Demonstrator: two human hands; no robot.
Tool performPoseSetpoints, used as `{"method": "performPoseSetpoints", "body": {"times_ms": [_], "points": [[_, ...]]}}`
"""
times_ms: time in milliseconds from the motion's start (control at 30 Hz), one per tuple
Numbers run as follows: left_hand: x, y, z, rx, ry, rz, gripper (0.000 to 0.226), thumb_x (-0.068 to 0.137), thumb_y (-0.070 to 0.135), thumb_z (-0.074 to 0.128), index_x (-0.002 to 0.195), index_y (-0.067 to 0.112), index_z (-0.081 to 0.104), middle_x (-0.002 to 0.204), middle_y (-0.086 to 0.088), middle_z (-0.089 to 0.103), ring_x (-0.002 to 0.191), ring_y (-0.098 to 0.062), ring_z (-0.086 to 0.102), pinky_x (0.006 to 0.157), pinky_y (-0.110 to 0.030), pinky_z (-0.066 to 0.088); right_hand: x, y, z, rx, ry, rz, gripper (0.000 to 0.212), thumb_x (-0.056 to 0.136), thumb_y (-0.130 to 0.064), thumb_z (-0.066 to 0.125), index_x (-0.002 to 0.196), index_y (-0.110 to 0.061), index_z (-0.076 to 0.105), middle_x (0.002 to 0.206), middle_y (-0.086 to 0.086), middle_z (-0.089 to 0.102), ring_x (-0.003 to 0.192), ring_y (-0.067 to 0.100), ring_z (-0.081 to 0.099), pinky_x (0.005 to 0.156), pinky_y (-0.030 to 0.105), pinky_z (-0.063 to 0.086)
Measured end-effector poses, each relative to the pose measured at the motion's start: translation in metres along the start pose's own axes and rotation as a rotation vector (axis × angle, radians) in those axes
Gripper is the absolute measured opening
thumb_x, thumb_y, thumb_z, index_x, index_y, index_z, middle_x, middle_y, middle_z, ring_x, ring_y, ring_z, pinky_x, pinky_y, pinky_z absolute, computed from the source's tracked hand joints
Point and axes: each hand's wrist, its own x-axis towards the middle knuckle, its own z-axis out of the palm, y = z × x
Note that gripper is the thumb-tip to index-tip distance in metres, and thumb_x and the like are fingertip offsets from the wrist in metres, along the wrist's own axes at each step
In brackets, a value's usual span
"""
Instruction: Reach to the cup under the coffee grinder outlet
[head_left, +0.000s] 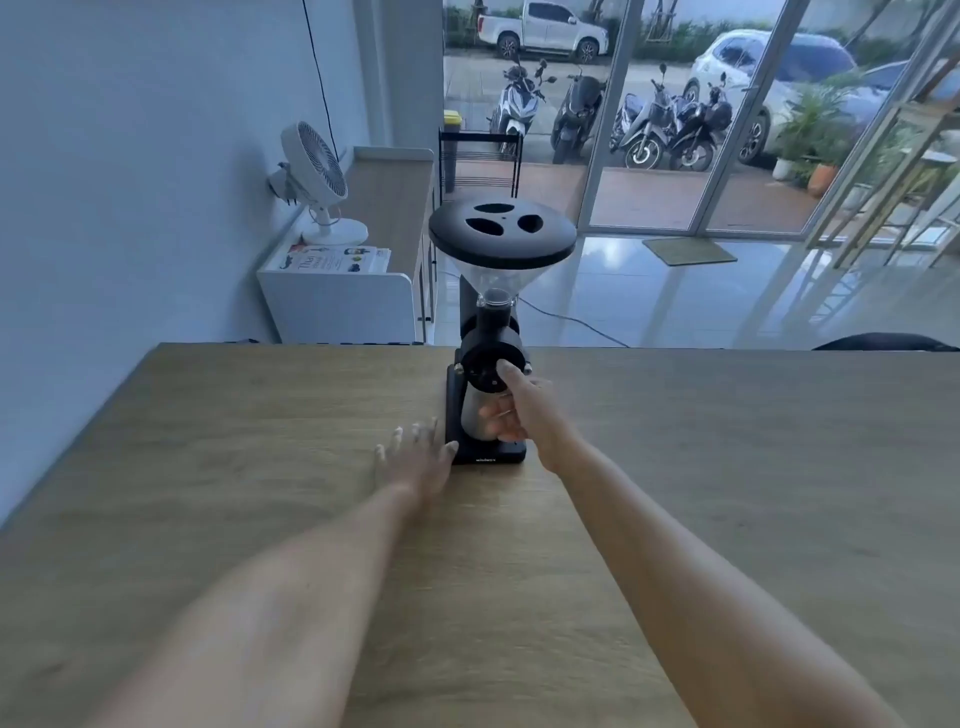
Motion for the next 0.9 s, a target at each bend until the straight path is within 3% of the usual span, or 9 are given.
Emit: {"method": "performPoseSetpoints", "body": {"times_ms": [167, 400, 900], "points": [[0.003, 0.001, 0.013, 0.111, 0.007, -0.023, 0.069, 0.097, 0.061, 0.017, 0.155, 0.026, 0.006, 0.164, -0.002, 0.005, 0.150, -0.023, -0.003, 0.120, -0.054, 0.000, 0.007, 0.005, 0.000, 0.161, -0.141, 0.082, 0.053, 0.093, -0.052, 0.051, 0.094, -0.003, 0.071, 0.076, 0.011, 0.073, 0.059, 0.022, 0.065, 0.059, 0.033, 0.051], [0.004, -0.005, 0.033, 0.153, 0.053, -0.016, 0.071, 0.092, 0.064, -0.004, 0.154, 0.029, -0.002, 0.164, 0.001, -0.010, 0.148, -0.021, -0.016, 0.119, -0.054, -0.009, 0.020, 0.013, 0.000, 0.354, -0.253, 0.136, 0.044, 0.092, -0.048, 0.055, 0.094, -0.007, 0.070, 0.073, 0.005, 0.069, 0.058, 0.017, 0.061, 0.057, 0.030, 0.049], [0.008, -0.005, 0.040, 0.198, 0.131, -0.018, 0.070, 0.091, 0.065, -0.007, 0.153, 0.034, -0.002, 0.164, 0.001, -0.006, 0.149, -0.021, -0.014, 0.120, -0.053, -0.005, 0.031, 0.025, -0.001, 0.581, -0.338, 0.173, 0.040, 0.085, -0.046, 0.068, 0.097, -0.008, 0.069, 0.067, -0.001, 0.055, 0.057, 0.012, 0.054, 0.058, 0.026, 0.046]]}}
